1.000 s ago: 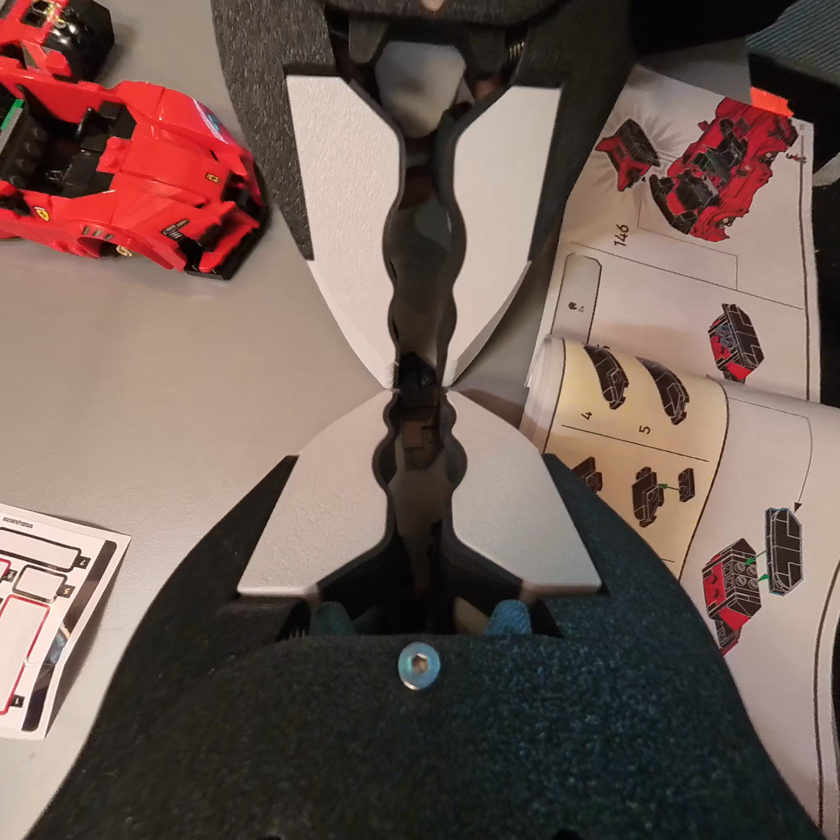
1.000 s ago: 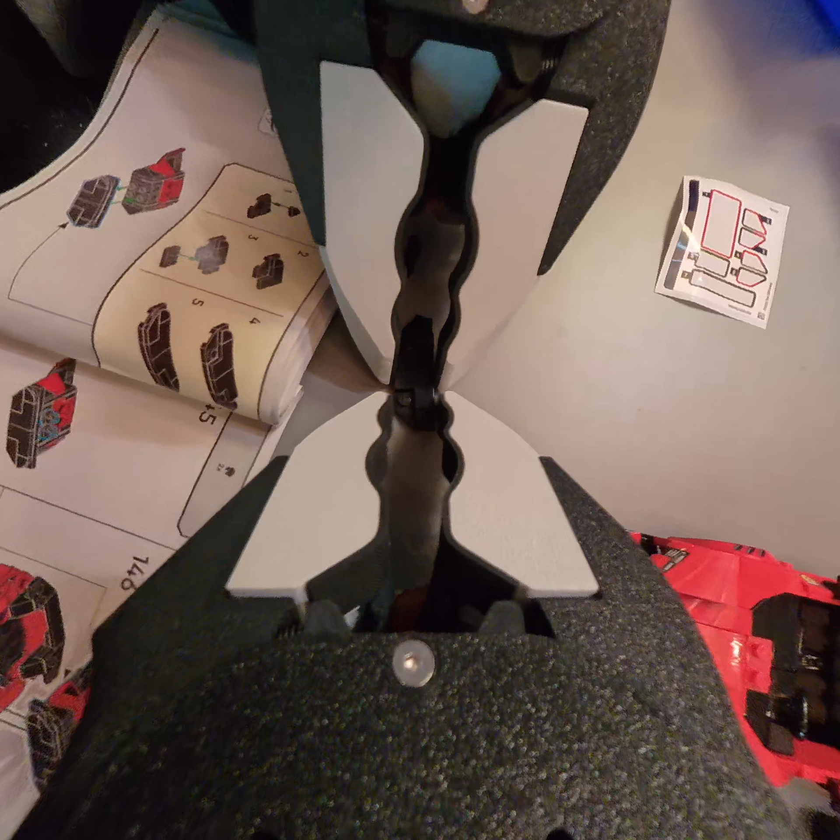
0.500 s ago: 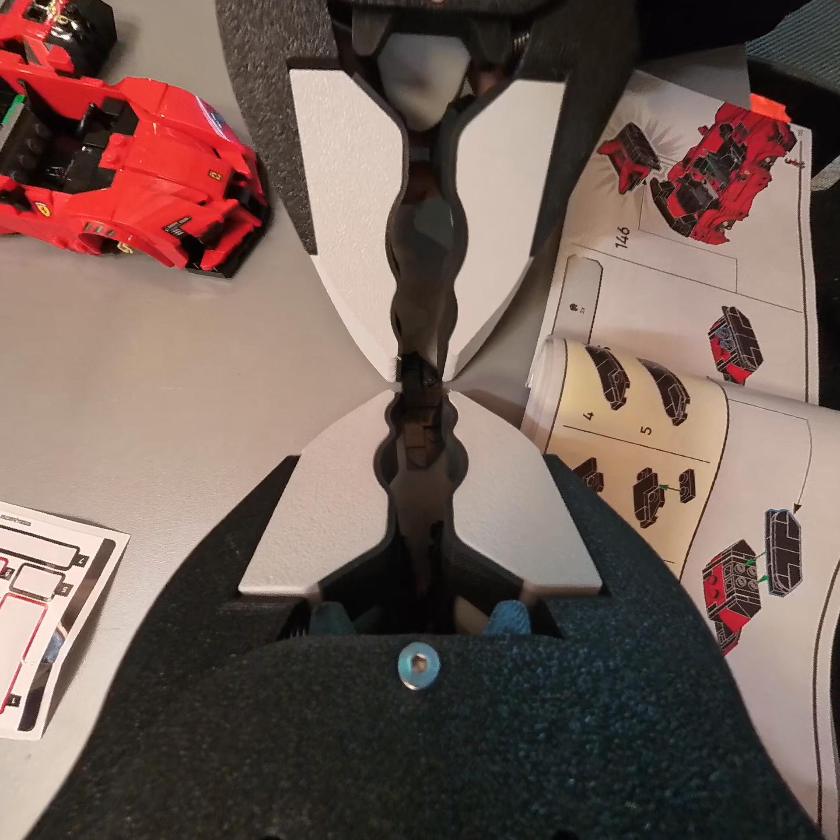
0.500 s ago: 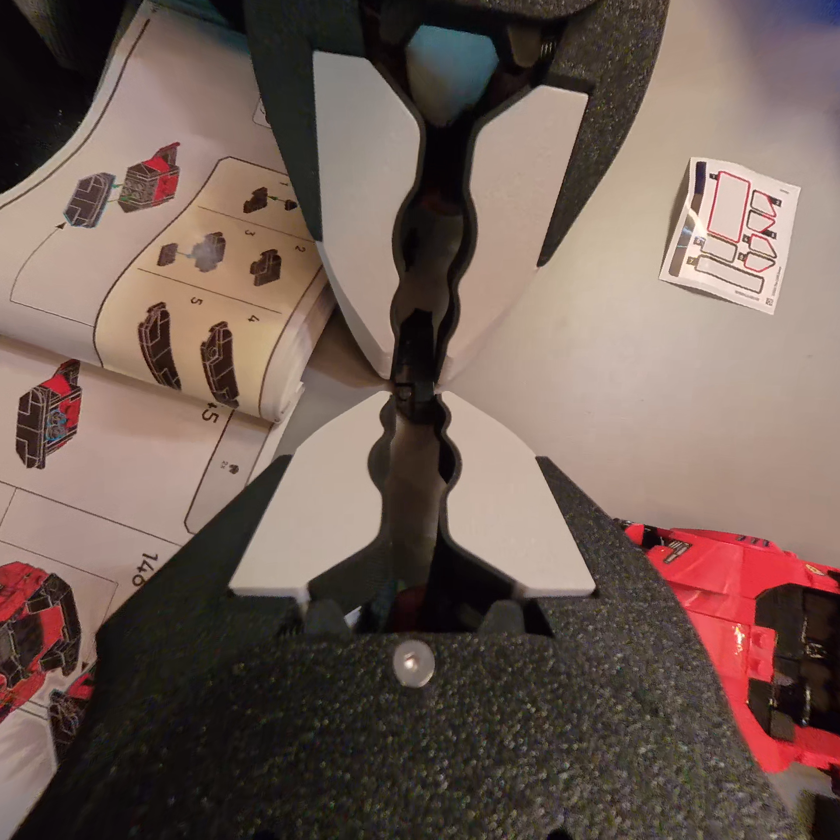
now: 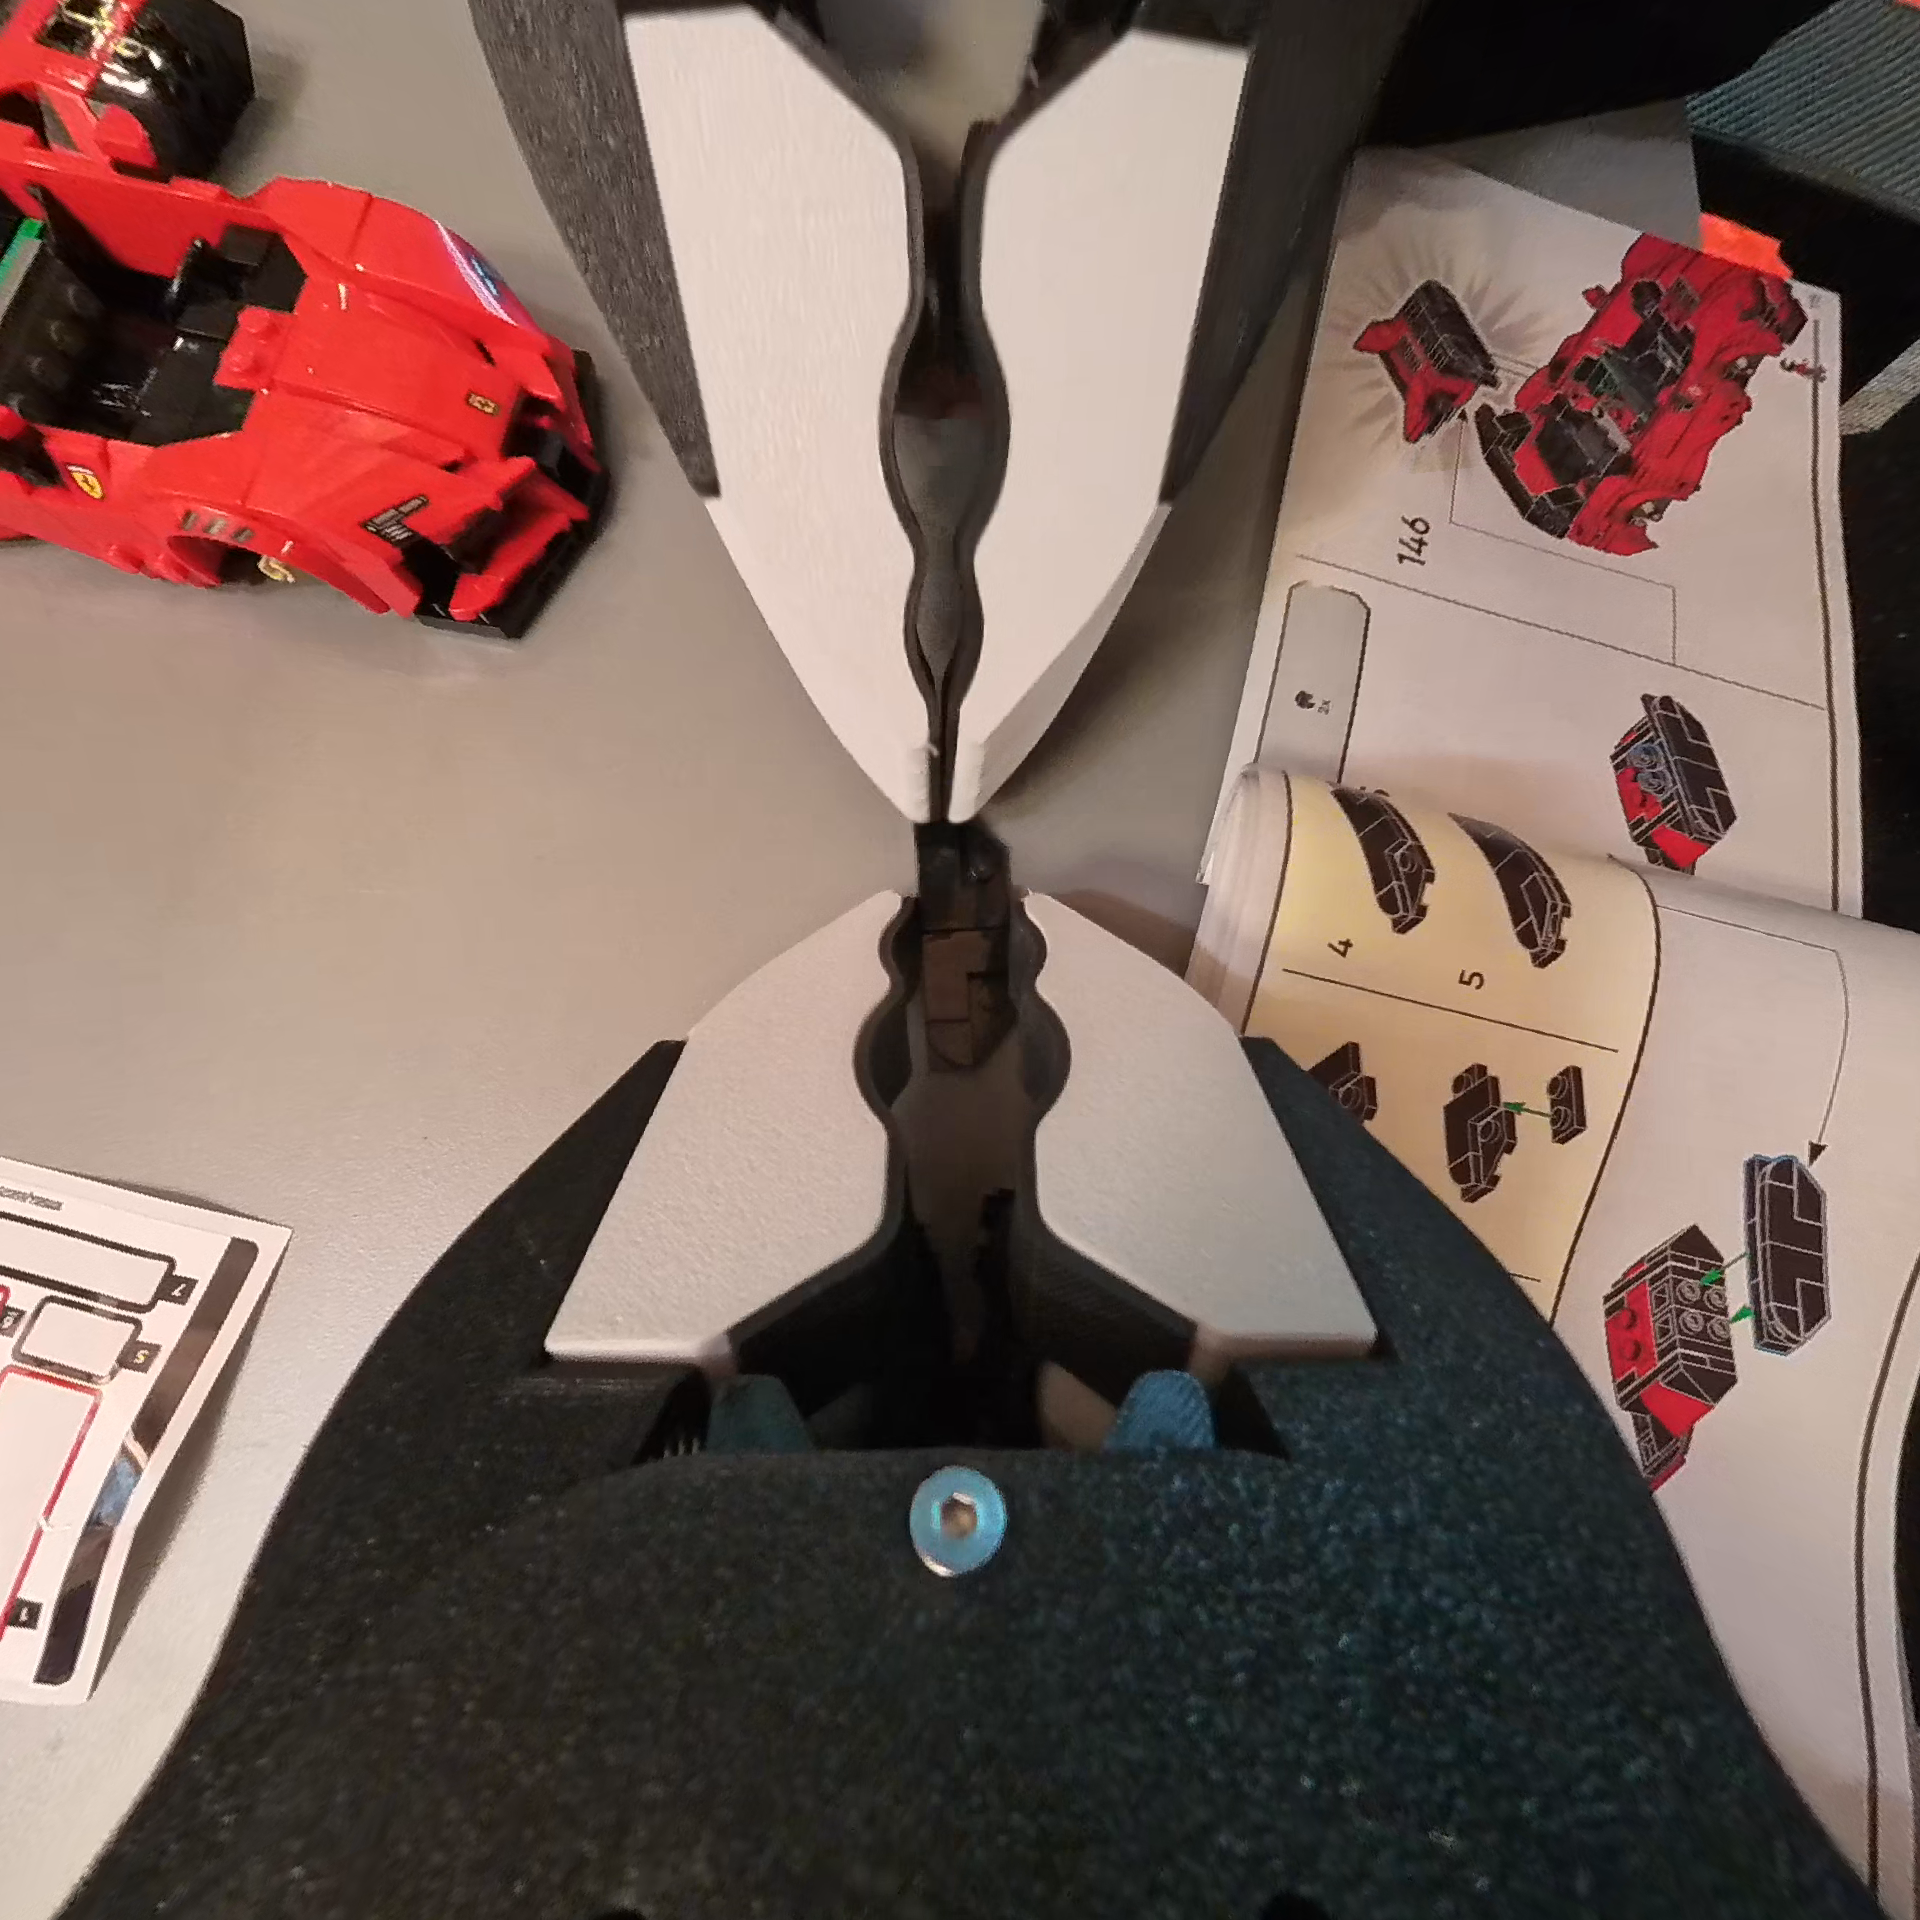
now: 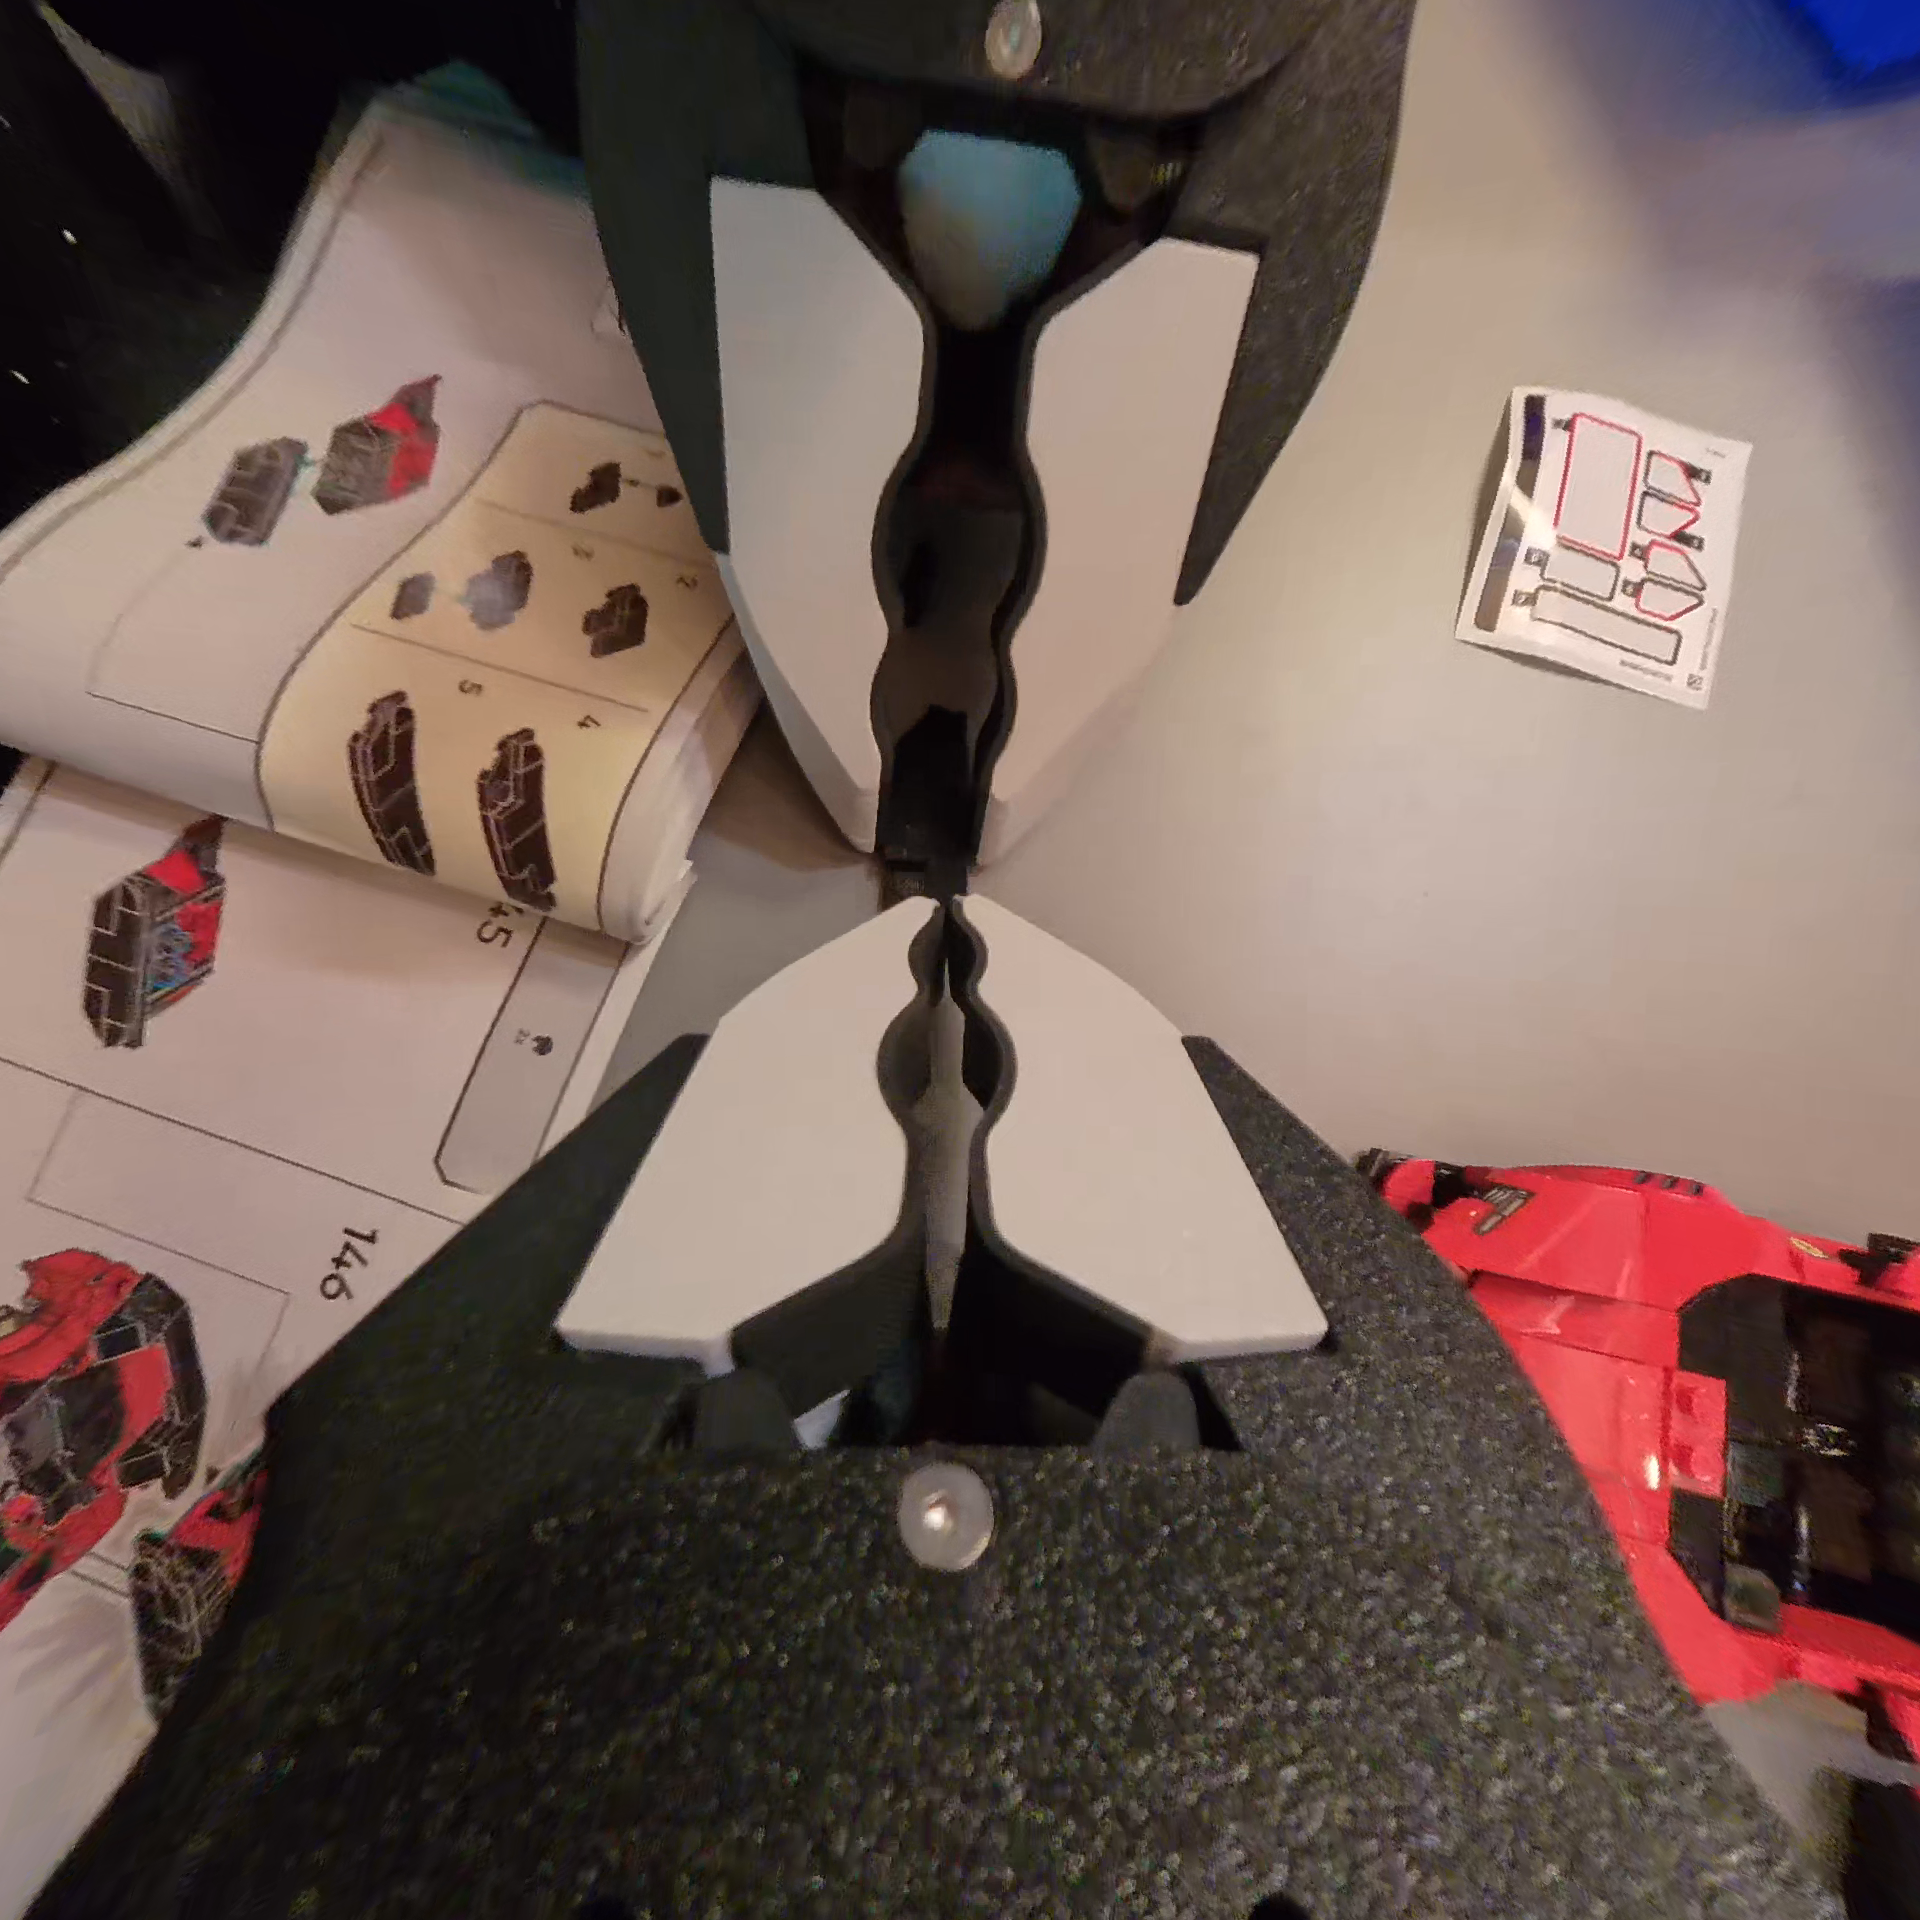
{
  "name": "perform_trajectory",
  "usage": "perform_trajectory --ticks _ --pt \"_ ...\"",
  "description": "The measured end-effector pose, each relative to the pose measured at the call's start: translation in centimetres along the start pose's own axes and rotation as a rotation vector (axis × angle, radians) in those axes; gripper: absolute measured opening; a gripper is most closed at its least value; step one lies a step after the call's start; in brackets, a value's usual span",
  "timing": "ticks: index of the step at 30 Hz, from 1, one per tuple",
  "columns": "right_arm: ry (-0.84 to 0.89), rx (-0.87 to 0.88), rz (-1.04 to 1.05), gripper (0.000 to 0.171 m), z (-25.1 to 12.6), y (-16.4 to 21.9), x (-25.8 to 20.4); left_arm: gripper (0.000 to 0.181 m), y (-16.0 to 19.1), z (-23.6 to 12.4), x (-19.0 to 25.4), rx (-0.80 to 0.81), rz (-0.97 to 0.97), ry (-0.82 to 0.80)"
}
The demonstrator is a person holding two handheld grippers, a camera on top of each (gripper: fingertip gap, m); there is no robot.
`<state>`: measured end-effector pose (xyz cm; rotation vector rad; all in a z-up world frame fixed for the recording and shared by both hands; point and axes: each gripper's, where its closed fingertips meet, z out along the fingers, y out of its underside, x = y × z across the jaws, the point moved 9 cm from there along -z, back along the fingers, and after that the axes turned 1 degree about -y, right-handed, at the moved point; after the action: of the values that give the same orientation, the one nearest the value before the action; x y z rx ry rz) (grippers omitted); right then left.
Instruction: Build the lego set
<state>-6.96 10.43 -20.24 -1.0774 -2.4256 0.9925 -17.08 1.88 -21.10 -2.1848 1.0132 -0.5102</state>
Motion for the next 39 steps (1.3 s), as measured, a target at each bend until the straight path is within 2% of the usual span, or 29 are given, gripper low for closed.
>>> perform_trajectory --ticks 4,9,10,11,12,15,23,28,38,39 --pt "-0.025 -0.009 0.025 0.0 0.4 -0.2 0.1 0.016 0.0 0.0 0.0 -0.001 0.007 0.003" --pt "-0.034 -0.036 -0.039 0.0 0.7 -0.7 -0.1 0.017 -0.1 0.0 0.1 -0.004 0.016 0.007" --pt "-0.038 -0.013 -0.028 0.019 0.5 -0.7 0.0 0.019 -0.1 0.0 0.1 -0.011 0.018 0.003" --pt "-0.052 0.018 -0.012 0.023 0.3 -0.7 0.0 0.032 -0.1 -0.1 0.2 -0.015 0.022 -0.005" --pt "-0.067 0.037 -0.002 0.025 0.1 -0.7 -0.1 0.037 -0.1 -0.4 0.2 -0.015 0.026 -0.015" --pt "-0.034 0.013 -0.031 0.025 0.0 -0.6 -0.3 0.034 0.0 -1.6 0.1 -0.003 0.031 -0.022" --pt "0.007 -0.02 -0.137 0.0 1.0 -1.9 1.0 0.017 0.7 -2.3 -0.2 -0.019 -0.017 -0.039" --pt "-0.078 -0.082 -0.123 0.0 1.9 -2.3 1.5 0.0 0.9 -2.0 -0.3 -0.01 -0.043 -0.044" --pt "-0.093 -0.118 -0.11 0.0 1.9 -2.6 1.2 0.0 0.4 -1.8 -0.6 -0.032 -0.035 -0.046" --pt "-0.099 -0.075 -0.074 0.028 1.6 -2.7 1.4 0.009 0.4 -2.4 -0.8 -0.005 -0.048 -0.062"
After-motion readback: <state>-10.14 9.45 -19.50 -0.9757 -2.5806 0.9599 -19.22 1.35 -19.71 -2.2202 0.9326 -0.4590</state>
